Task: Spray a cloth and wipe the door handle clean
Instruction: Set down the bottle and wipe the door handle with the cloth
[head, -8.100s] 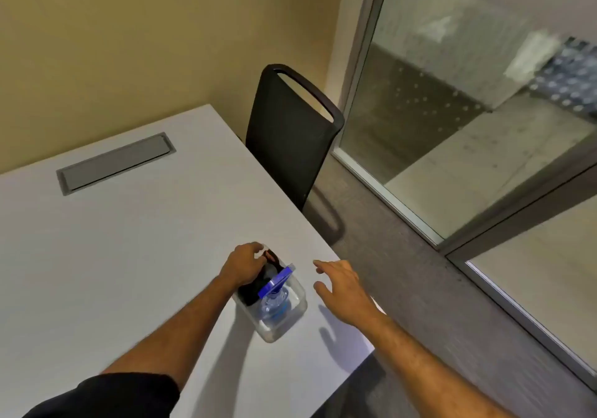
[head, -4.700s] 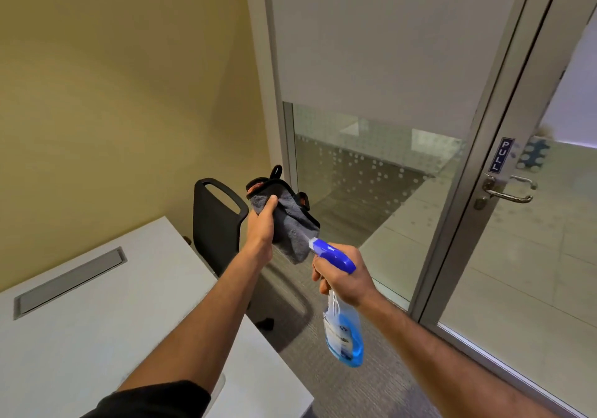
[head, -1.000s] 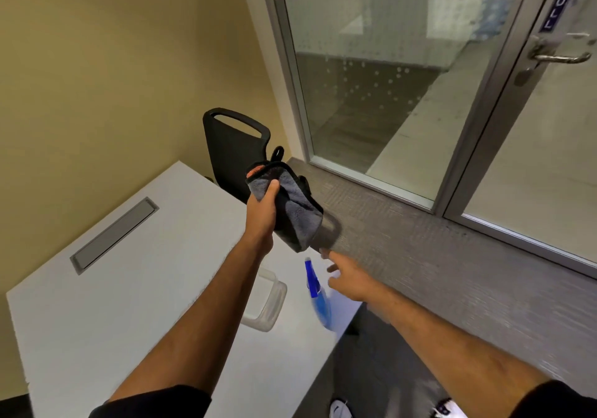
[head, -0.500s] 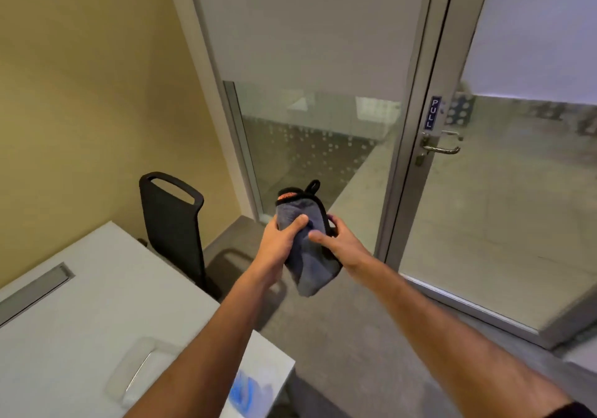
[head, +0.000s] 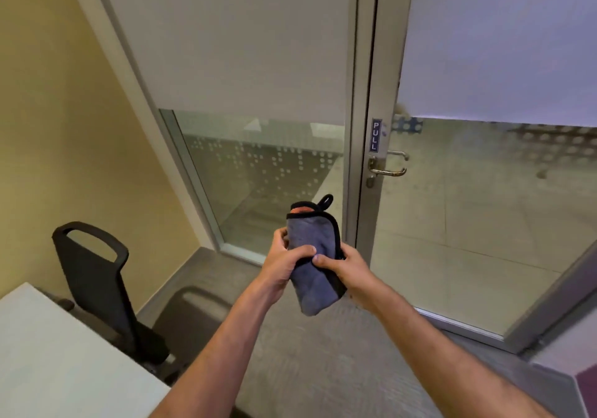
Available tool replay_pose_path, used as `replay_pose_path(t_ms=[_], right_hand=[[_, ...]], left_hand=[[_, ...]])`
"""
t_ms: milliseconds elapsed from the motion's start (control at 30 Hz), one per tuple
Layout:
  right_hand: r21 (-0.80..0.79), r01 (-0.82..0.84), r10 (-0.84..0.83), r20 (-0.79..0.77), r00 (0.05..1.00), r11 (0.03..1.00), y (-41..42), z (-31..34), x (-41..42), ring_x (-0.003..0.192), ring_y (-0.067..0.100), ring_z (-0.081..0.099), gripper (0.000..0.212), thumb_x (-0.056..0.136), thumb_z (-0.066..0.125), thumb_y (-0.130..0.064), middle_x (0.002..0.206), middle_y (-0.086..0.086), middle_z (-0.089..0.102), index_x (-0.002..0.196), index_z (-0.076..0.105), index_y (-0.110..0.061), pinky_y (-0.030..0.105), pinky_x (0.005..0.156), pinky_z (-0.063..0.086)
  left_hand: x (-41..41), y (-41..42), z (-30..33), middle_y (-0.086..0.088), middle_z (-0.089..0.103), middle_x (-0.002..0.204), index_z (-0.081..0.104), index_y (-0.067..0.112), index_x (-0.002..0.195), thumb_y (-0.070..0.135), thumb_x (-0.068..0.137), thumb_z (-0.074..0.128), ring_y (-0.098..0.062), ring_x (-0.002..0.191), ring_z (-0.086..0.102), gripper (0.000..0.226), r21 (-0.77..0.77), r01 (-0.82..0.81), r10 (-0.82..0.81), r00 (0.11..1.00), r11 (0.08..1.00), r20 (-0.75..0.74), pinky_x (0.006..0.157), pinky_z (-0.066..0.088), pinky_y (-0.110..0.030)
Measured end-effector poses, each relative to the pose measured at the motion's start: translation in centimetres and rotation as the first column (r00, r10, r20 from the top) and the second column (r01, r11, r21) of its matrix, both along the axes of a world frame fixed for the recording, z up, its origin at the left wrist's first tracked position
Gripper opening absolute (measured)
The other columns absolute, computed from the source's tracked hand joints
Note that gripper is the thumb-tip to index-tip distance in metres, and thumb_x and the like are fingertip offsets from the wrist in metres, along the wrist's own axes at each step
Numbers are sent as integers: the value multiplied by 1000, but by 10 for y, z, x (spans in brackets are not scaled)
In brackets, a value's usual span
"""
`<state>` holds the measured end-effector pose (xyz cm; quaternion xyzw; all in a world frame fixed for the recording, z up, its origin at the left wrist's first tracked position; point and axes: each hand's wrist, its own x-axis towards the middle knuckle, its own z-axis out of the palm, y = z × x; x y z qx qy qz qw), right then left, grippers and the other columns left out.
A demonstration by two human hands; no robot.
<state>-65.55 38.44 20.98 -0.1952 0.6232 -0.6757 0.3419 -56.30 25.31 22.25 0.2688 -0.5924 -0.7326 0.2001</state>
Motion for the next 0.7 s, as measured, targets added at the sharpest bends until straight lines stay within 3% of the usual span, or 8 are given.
replay_pose_path(t_ms=[100, 267, 367, 467, 600, 700], right_hand=[[18, 69, -70, 51, 996, 997, -6, -6, -33, 103, 30, 72, 38, 83, 79, -9, 109, 14, 76, 119, 68, -5, 44, 93, 57], [-23, 140, -139, 47, 989, 990, -28, -10, -92, 91, 13, 76, 29, 86, 75, -5, 108, 7, 78, 114, 71, -14, 22, 72, 59], [-54, 130, -130, 16, 991, 990, -47, -4, -121, 107, 20, 72, 39, 85, 77, -8, 117, 7, 76, 122, 67, -15, 35, 91, 57], [-81, 221, -220, 25, 975, 972, -66, -3, -150, 111, 26, 70, 39, 84, 79, -11, 117, 9, 75, 121, 68, -14, 47, 102, 53], [-165, 391, -373, 131, 919, 906, -83, -7, -178, 111, 32, 70, 37, 89, 72, -7, 118, 14, 74, 125, 64, -10, 51, 99, 54], [-186, 496, -462, 200, 864, 848, -86, -11, -199, 107, 31, 72, 29, 91, 70, -8, 114, 13, 76, 119, 65, -13, 48, 93, 57]], left_hand=[[-37, -19, -11, -15, 75, 105, 54, 14, 119, 20, 51, 83, -22, 90, 74, 74, 35, 147, -147, 989, 989, 5, 77, 59, -38], [-106, -59, -16, -16, 78, 104, 53, 18, 123, 11, 57, 79, -26, 89, 75, 71, 11, 313, -314, 949, 950, 28, 75, 58, -37], [-151, -84, -11, -22, 76, 106, 52, 15, 126, 9, 56, 79, -29, 89, 73, 75, -1, 374, -373, 927, 928, 35, 78, 57, -40], [-191, -104, -5, -26, 74, 111, 51, 11, 128, 7, 59, 79, -32, 92, 71, 75, -1, 434, -434, 901, 901, 24, 87, 56, -46], [-241, -116, 2, -17, 73, 116, 54, 26, 125, 18, 64, 82, -32, 100, 73, 67, -136, 518, -511, 856, 845, 81, 89, 58, -47], [-277, -115, 5, -7, 68, 118, 54, 35, 121, 33, 64, 83, -22, 104, 72, 64, -285, 539, -525, 841, 793, 128, 89, 58, -40]])
